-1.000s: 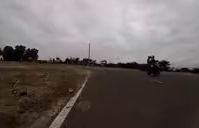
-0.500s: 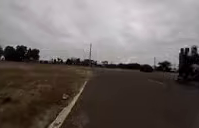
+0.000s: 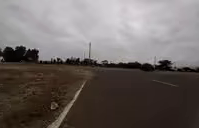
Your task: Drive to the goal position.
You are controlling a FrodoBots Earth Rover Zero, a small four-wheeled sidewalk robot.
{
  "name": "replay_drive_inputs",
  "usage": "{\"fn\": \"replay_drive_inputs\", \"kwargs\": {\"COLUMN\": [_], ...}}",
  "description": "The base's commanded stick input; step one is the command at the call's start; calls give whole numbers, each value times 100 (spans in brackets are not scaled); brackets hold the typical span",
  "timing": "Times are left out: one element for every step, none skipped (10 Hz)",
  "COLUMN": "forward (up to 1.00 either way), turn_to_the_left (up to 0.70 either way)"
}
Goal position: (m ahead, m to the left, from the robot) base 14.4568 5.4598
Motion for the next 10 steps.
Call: {"fn": "replay_drive_inputs", "kwargs": {"forward": [85,85,85,85,85,85,85,85,85,85], "turn_to_the_left": [0,0,0,0,0,-1,-3,-8,-20,0]}}
